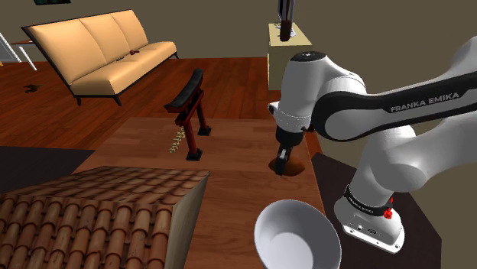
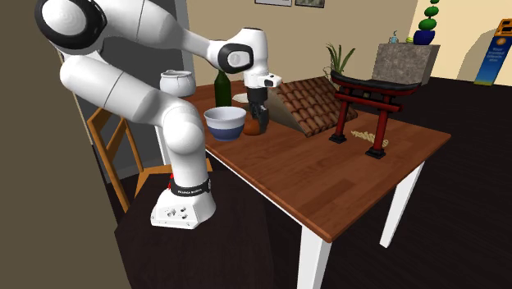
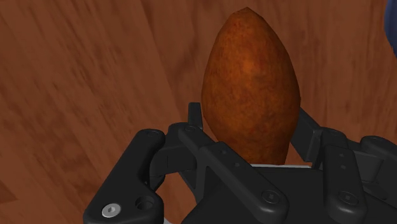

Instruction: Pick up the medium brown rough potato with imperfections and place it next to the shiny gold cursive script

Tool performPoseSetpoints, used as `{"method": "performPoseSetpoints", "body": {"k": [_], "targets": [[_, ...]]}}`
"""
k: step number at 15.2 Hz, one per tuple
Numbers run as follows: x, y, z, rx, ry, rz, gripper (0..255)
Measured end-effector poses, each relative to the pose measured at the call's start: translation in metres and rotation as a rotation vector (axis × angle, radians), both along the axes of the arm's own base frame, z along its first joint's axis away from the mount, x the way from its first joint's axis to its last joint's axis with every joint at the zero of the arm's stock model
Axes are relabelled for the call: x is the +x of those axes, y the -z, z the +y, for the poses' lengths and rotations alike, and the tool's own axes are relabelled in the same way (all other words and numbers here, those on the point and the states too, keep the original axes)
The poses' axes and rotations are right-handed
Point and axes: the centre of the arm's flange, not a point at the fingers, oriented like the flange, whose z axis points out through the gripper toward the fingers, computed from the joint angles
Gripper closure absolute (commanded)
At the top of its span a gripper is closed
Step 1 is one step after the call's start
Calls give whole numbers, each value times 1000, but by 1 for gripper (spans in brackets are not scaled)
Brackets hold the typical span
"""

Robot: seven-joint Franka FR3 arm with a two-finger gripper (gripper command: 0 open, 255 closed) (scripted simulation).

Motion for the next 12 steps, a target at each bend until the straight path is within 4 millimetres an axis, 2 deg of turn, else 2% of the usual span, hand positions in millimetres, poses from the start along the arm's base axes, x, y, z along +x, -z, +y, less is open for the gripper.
{"method": "performPoseSetpoints", "body": {"k": [9,12], "targets": [[0,-44,0,-3,0,6,255],[27,-49,0,-1,0,2,255]]}}
